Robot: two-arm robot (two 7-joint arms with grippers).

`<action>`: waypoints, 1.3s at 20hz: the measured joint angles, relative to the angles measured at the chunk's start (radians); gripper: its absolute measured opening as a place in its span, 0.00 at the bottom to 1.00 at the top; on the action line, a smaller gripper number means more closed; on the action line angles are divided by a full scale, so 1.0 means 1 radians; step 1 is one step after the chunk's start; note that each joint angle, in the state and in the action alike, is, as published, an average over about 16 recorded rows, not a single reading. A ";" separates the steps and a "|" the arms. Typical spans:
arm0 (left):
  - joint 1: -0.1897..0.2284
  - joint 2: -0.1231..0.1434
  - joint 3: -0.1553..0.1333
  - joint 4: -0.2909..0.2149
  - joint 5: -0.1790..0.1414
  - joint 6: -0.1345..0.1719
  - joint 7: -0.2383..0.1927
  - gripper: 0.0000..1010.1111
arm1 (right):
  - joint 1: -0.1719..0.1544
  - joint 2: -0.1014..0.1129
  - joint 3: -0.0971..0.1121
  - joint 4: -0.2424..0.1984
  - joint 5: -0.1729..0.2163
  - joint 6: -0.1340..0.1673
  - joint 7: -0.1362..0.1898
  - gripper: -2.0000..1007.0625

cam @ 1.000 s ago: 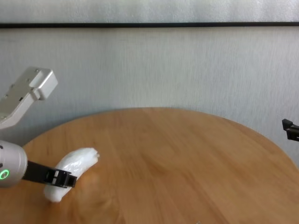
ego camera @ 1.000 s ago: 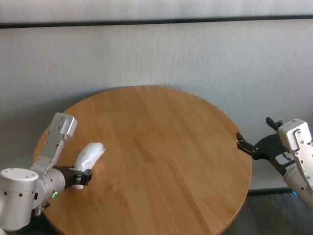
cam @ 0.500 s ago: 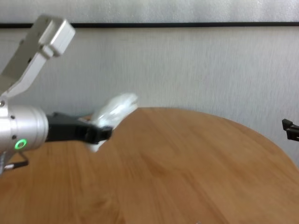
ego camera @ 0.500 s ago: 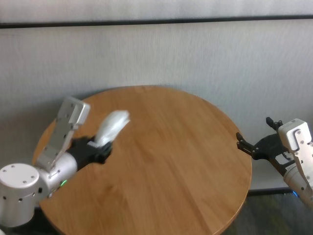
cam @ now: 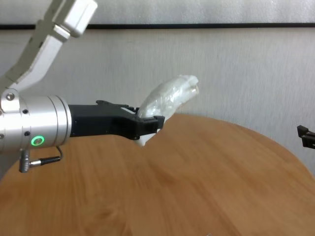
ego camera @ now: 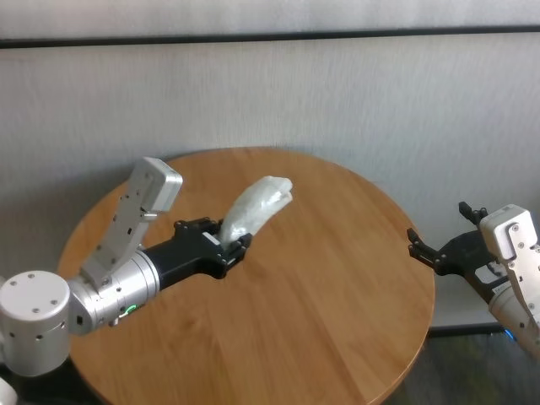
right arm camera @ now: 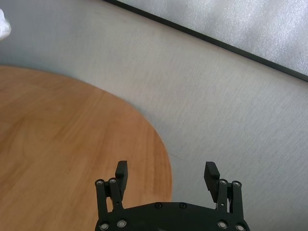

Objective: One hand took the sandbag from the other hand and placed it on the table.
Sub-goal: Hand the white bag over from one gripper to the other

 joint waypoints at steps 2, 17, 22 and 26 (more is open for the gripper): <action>-0.004 -0.003 0.000 0.006 -0.016 -0.022 -0.029 0.42 | 0.000 0.000 0.000 0.000 0.000 0.000 0.000 0.99; -0.009 -0.009 -0.001 -0.010 -0.180 -0.038 -0.180 0.42 | 0.000 0.000 0.000 0.000 0.000 0.000 0.000 0.99; -0.011 0.002 0.018 -0.015 -0.213 -0.027 -0.215 0.42 | 0.000 0.000 0.000 0.000 0.000 0.000 0.000 0.99; -0.015 0.011 0.035 -0.010 -0.225 -0.027 -0.229 0.42 | 0.000 0.000 0.000 0.000 0.000 0.000 0.000 0.99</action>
